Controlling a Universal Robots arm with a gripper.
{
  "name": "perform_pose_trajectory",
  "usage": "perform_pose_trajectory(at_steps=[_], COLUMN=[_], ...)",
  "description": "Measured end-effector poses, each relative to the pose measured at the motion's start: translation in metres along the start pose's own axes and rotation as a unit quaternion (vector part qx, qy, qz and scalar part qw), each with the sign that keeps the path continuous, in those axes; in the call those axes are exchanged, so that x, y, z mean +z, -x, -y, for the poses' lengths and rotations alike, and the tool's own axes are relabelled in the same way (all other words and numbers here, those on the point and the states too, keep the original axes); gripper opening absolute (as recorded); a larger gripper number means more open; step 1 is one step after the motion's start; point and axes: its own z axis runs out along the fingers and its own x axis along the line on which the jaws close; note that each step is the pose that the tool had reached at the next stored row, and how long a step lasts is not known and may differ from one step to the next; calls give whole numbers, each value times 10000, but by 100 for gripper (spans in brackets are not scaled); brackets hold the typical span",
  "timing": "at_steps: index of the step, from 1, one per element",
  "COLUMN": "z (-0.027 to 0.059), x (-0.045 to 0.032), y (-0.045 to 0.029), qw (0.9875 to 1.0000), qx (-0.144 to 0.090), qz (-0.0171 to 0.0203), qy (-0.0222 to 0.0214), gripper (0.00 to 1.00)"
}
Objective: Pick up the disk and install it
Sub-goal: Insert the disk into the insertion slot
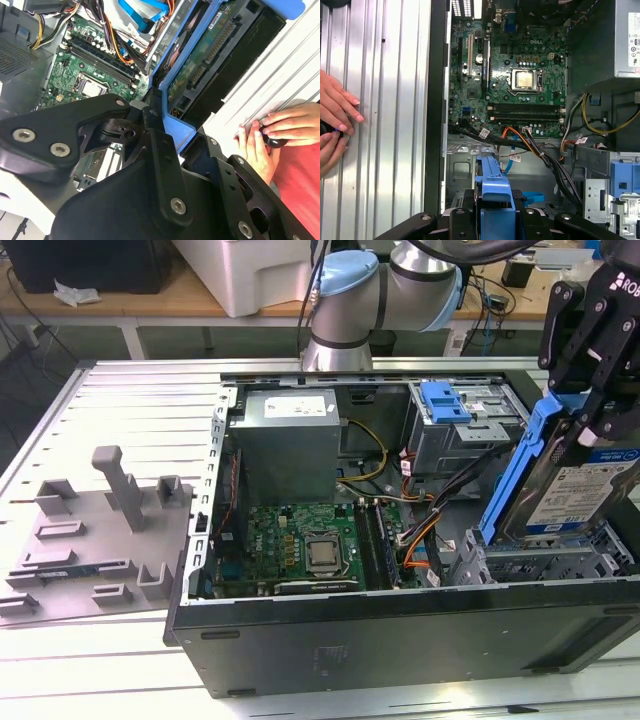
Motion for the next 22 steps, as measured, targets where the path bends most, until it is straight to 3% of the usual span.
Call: perform_pose_trajectory(at_steps=[15,22], z=[-4,-3], x=[19,18], y=[1,14], qw=[10000,9999], qx=[17,159], qz=[2,8], qy=[0,2], gripper=[37,37])
